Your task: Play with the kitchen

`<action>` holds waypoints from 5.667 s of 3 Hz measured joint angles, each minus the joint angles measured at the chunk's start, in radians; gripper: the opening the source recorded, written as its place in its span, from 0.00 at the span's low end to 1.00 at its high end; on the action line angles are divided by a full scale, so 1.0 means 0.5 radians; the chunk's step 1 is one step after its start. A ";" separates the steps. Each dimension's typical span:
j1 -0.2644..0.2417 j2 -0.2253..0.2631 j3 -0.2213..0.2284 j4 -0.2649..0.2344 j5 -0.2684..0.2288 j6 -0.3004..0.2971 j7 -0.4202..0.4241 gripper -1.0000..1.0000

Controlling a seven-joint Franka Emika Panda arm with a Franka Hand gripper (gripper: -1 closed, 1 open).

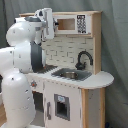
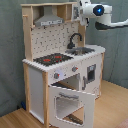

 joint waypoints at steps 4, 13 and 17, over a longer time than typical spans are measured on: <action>0.007 0.151 0.183 0.242 -0.018 0.015 -0.139 1.00; 0.009 0.357 1.564 -0.532 -0.701 -0.590 0.038 1.00; 0.088 0.927 1.820 -0.351 -1.338 -0.601 -0.058 1.00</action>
